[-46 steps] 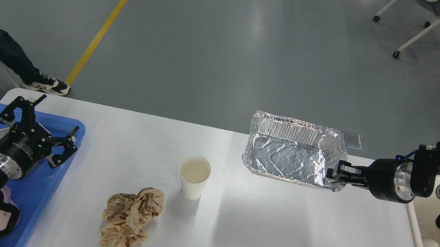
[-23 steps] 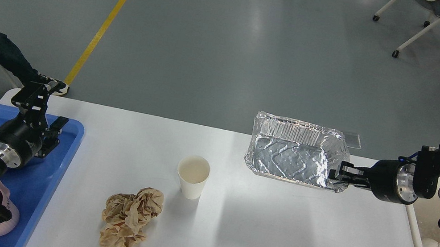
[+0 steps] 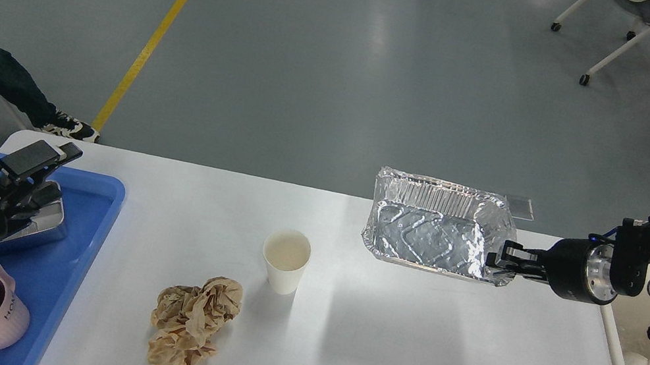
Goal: Tidy desktop
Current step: 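Move the left gripper to the white paper cup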
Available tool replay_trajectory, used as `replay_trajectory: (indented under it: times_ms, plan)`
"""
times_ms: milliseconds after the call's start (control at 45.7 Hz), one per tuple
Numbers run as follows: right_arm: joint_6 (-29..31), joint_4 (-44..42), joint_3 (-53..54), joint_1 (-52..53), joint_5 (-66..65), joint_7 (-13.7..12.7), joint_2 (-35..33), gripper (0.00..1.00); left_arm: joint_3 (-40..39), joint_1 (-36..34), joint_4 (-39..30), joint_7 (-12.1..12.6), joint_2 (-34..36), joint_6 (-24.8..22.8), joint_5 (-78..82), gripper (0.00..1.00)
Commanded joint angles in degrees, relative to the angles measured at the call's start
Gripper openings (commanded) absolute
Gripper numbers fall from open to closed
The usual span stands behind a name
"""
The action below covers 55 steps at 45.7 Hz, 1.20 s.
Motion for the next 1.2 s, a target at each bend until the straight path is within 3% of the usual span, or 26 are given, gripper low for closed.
replay_trajectory:
  times_ms: [0,328,723,942,1182]
  plan:
    - [0.01,-0.03,0.0,-0.01,-0.01,0.0,0.07,0.0,1.63,0.11,-4.45,-0.06,9.93,0.0,0.18,0.97]
    - [0.01,-0.03,0.0,-0.01,-0.01,0.09,0.51,0.0,8.93,1.51,-10.52,-0.5,28.04,-0.35,4.03,0.97]
    - [0.01,-0.2,0.0,-0.01,-0.01,0.09,0.77,0.0,8.84,-0.07,-10.52,-1.12,27.96,-5.01,8.0,0.97]
    - [0.01,-0.03,0.0,-0.09,-0.01,0.09,0.51,0.0,8.93,-4.81,-6.84,-0.85,22.35,-6.76,8.17,0.97]
    - [0.01,0.15,0.0,-0.09,-0.01,0.18,0.51,0.0,9.37,-20.44,7.93,0.55,3.98,-20.64,18.97,0.97]
